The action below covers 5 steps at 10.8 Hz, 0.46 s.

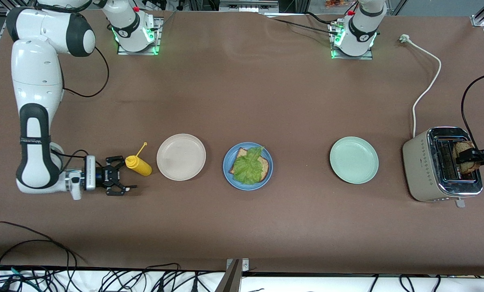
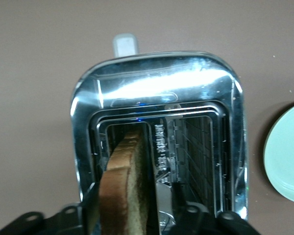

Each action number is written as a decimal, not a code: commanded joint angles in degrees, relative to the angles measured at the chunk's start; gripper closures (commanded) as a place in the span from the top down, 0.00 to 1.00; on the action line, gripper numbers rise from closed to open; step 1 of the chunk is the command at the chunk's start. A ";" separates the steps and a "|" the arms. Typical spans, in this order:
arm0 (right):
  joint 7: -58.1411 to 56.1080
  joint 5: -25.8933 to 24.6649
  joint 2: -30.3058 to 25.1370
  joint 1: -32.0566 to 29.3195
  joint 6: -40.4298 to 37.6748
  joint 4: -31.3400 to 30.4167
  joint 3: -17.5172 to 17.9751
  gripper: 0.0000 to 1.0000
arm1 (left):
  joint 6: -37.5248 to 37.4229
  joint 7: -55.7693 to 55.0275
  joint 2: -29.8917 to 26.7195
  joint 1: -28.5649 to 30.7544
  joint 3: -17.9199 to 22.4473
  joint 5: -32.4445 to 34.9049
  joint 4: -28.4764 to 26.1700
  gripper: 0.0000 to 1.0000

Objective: Make sandwich in blue plate with both arms

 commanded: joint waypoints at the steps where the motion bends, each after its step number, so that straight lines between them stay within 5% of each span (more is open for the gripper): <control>1: 3.99 -3.44 -3.98 3.07 -1.17 0.55 -7.03 1.00 | -3.67 -0.35 -0.79 0.33 -0.26 -0.46 1.18 0.19; 2: 6.62 -5.63 -5.65 3.87 -0.56 0.46 -8.01 1.00 | -4.90 -0.43 -0.97 0.33 -0.26 -0.37 1.27 0.02; 5: 24.06 -16.86 -13.28 5.01 2.59 -0.85 -8.20 1.00 | -5.35 0.27 -1.06 0.68 -0.17 -0.28 1.53 0.00</control>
